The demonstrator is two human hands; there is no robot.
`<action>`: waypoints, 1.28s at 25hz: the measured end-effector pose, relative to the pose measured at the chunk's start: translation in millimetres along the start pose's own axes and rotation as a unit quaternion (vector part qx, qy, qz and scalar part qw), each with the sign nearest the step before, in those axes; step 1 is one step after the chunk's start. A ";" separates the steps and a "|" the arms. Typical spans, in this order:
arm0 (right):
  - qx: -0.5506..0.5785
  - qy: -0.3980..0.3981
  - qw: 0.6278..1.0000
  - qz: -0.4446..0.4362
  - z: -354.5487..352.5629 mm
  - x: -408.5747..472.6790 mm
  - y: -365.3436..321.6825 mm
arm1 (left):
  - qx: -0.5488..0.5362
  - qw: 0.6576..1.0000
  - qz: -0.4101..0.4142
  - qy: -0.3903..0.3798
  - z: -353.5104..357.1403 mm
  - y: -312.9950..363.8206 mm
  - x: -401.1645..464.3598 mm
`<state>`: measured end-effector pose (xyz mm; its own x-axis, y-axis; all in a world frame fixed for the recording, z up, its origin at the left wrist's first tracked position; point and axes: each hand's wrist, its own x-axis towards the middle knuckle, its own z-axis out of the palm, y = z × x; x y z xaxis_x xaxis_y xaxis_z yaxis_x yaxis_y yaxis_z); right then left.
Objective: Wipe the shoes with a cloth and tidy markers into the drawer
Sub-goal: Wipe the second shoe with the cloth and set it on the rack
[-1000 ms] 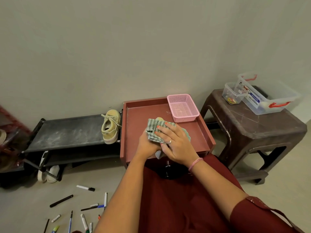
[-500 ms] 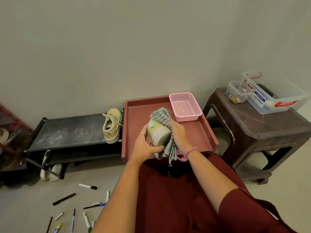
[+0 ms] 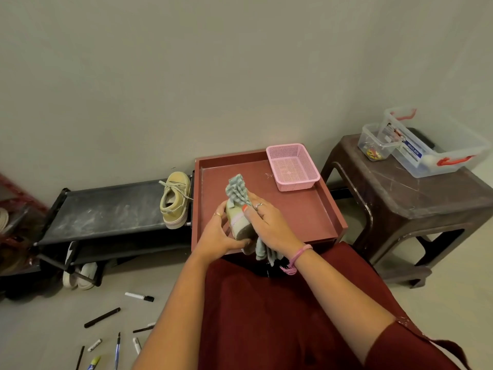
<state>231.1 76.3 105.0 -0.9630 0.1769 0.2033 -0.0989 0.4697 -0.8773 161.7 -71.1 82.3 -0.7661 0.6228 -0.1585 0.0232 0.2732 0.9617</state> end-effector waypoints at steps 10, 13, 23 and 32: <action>0.157 -0.003 0.965 0.208 31.7 6.7 28.4 | -0.011 0.986 -0.068 0.152 6.7 8.9 -19.2; 0.142 -0.026 0.962 0.231 27.7 14.7 16.3 | 0.015 0.988 -0.058 0.145 2.0 9.2 -16.4; 0.252 -0.026 0.966 0.049 43.5 -5.0 21.8 | -0.033 0.994 -0.047 0.092 -13.4 8.2 -12.0; 0.164 0.013 0.933 0.319 16.9 -24.7 115.1 | 0.009 0.997 -0.009 0.074 -9.1 0.9 -13.2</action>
<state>239.2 111.3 -8.4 -0.8458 0.3530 -0.4001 0.4180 -0.0278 -0.9080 166.1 -85.8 87.3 -0.8529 0.5031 -0.1396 0.0192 0.2973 0.9546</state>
